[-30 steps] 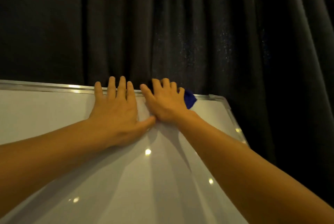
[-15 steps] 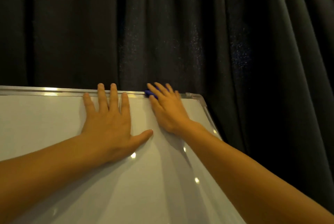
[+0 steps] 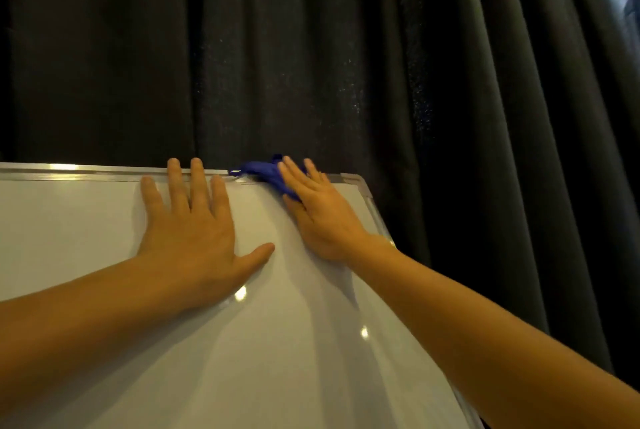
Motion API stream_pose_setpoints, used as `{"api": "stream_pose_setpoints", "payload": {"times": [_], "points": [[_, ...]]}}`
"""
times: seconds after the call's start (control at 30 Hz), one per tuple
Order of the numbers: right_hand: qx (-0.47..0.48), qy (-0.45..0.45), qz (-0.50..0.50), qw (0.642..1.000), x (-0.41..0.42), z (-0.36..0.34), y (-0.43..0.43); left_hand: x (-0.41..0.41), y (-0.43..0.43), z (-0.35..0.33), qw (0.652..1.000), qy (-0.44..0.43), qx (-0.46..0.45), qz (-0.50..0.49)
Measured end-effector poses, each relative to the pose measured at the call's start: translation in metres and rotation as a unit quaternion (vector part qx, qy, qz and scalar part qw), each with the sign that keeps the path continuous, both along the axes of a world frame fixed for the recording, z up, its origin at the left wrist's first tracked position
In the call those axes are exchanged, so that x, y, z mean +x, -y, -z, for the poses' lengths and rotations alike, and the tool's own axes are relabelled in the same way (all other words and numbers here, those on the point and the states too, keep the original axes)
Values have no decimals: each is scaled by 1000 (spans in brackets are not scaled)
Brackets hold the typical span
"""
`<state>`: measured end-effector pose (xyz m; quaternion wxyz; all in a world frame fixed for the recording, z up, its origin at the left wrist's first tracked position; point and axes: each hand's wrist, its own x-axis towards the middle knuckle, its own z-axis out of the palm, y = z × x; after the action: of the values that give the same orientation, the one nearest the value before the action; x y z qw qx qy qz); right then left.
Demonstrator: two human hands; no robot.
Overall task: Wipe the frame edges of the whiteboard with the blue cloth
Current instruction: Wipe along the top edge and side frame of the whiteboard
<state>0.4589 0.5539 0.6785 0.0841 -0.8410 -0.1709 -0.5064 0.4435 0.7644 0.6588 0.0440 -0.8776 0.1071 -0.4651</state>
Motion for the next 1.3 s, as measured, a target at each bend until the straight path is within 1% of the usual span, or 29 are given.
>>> {"api": "stream_pose_setpoints", "payload": {"times": [0.07,0.13,0.2,0.23,0.3,0.37,0.4,0.43,0.5,0.53,0.57,0.6,0.67,0.7,0.73,0.77,0.8,0.83,0.87,0.9,0.93,1.0,1.03,1.1,1.2,1.3], "points": [[-86,35,44,995,-4,-5,2,-5,6,1,1000,-1,-5,-4],[-122,74,161,976,-13,-19,35,-8,6,2,1000,-9,2,6],[-90,44,280,955,-25,-28,75,-10,5,3,1000,-15,7,17],[-61,13,316,947,-33,-28,90,-14,7,3,1000,-17,10,19],[-14,-46,341,939,-41,-26,99,-20,10,4,1000,-20,15,18],[35,-110,315,942,-48,-35,93,-26,17,4,999,-23,12,19],[69,-125,283,948,-52,-43,88,-28,18,4,999,-24,11,18],[109,-118,241,957,-57,-53,84,-31,20,3,999,-26,10,18],[185,-57,152,969,-68,-72,77,-38,23,2,999,-35,4,16],[216,-22,123,968,-71,-79,75,-39,24,2,999,-35,2,15],[253,8,106,961,-73,-84,76,-40,24,2,999,-33,1,12],[308,36,95,946,-73,-89,77,-41,24,3,999,-33,-1,9],[449,60,80,888,-72,-97,88,-44,21,3,999,-36,2,13],[480,68,81,871,-71,-95,93,-44,20,4,999,-37,4,16],[456,78,97,881,-68,-90,95,-43,18,5,999,-38,5,17],[374,87,125,915,-64,-82,95,-42,16,7,999,-40,7,15],[250,96,147,952,-63,-71,94,-39,16,9,999,-41,10,10],[116,96,157,976,-62,-59,93,-37,16,11,999,-40,13,2],[-2,73,161,984,-61,-48,95,-36,16,12,999,-40,15,-6],[-79,33,164,983,-60,-38,100,-36,16,13,999,-42,15,-11],[-101,-11,158,982,-60,-28,107,-36,16,14,999,-45,13,-13],[-49,-63,107,991,-62,-5,119,-37,18,16,999,-52,6,-4],[-15,-69,81,994,-64,9,121,-38,20,17,998,-56,3,5],[45,-74,58,995,-70,42,116,-41,28,22,997,-68,5,30],[118,-73,16,990,-83,84,109,-45,52,44,993,-70,70,62],[160,-103,-9,982,-101,117,108,-49,79,74,988,-57,117,88]]}}
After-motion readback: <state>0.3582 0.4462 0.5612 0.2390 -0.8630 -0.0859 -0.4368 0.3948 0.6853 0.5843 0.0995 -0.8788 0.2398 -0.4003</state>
